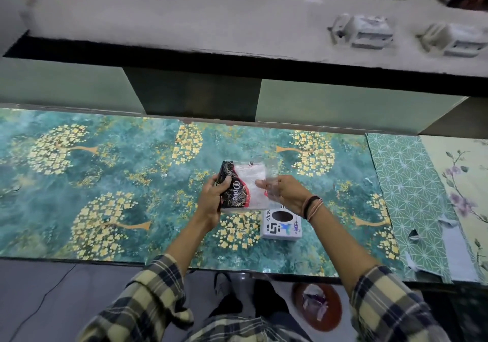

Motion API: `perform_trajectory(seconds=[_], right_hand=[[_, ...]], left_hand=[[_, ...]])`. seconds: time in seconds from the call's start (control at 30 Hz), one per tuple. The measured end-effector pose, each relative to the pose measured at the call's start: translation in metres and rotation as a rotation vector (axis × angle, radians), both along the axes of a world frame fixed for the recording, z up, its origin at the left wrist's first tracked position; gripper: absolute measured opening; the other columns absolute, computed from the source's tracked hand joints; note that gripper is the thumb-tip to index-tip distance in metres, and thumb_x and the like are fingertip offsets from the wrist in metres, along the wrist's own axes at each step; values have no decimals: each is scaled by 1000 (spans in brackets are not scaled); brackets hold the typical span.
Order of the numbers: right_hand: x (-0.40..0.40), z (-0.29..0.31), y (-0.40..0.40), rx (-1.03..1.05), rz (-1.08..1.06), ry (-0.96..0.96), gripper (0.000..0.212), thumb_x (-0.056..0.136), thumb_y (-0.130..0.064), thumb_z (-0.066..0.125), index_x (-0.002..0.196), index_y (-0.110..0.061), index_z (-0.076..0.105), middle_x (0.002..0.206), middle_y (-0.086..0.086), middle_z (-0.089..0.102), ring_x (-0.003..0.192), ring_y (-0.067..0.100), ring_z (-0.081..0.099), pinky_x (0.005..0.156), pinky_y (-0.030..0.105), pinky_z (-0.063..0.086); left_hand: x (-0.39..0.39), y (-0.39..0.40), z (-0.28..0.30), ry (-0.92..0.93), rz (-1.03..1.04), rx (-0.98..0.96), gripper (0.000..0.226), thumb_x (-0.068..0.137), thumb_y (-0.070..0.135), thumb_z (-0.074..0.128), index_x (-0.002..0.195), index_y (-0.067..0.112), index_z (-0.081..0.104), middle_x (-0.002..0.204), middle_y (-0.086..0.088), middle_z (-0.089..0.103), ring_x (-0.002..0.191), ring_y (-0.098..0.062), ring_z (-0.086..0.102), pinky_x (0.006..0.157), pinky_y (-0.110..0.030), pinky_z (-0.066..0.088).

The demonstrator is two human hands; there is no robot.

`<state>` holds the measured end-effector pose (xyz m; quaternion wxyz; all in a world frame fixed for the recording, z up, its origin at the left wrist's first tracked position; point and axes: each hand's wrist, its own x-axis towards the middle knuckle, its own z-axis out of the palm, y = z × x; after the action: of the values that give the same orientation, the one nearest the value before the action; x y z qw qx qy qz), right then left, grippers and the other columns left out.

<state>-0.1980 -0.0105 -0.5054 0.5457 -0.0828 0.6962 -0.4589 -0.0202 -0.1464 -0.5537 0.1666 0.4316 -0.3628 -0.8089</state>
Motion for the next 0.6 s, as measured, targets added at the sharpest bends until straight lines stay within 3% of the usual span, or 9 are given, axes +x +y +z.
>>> perform_trajectory(seconds=[0.07, 0.17, 0.23, 0.3, 0.43, 0.6], right_hand=[[1, -15, -7, 59, 5, 19, 30, 91, 24, 42, 110, 16, 63, 113, 20, 75, 82, 23, 67, 70, 45, 51], [3, -38, -16, 75, -57, -44, 23, 93, 19, 45, 106, 14, 63, 108, 29, 65, 84, 32, 55, 59, 37, 46], [7, -35, -16, 78, -89, -82, 14, 91, 13, 57, 91, 7, 70, 99, 23, 73, 78, 33, 62, 58, 35, 51], [3, -41, -21, 89, -117, -137, 8, 85, 5, 69, 92, 3, 71, 94, 16, 77, 79, 30, 72, 60, 36, 60], [-22, -34, 3, 67, -270, -100, 28, 75, 1, 79, 101, 2, 68, 105, 20, 73, 83, 33, 72, 57, 38, 60], [-40, -35, 12, 10, -412, -60, 33, 75, -3, 78, 106, 3, 68, 101, 16, 71, 75, 30, 69, 48, 32, 55]], left_hand=[[1, 2, -6, -21, -15, -3, 46, 94, 21, 72, 134, 5, 57, 122, -22, 73, 107, -41, 72, 88, -54, 61], [4, -2, -17, -78, 22, -18, 53, 91, 28, 76, 137, 8, 58, 122, -20, 74, 104, -38, 75, 90, -55, 61], [10, -3, -23, -121, 58, -23, 56, 90, 30, 77, 139, 12, 57, 120, -18, 75, 103, -37, 76, 91, -60, 59], [17, -14, -45, -188, 101, -12, 55, 92, 27, 75, 142, 14, 55, 119, -17, 75, 99, -36, 76, 85, -57, 62], [25, -24, -46, -236, 149, -63, 52, 96, 17, 70, 144, 9, 52, 121, -18, 71, 91, -26, 75, 63, -32, 64], [29, -33, -60, -352, 136, -84, 50, 99, 10, 65, 146, 14, 48, 120, -15, 67, 87, -23, 72, 56, -26, 62]])
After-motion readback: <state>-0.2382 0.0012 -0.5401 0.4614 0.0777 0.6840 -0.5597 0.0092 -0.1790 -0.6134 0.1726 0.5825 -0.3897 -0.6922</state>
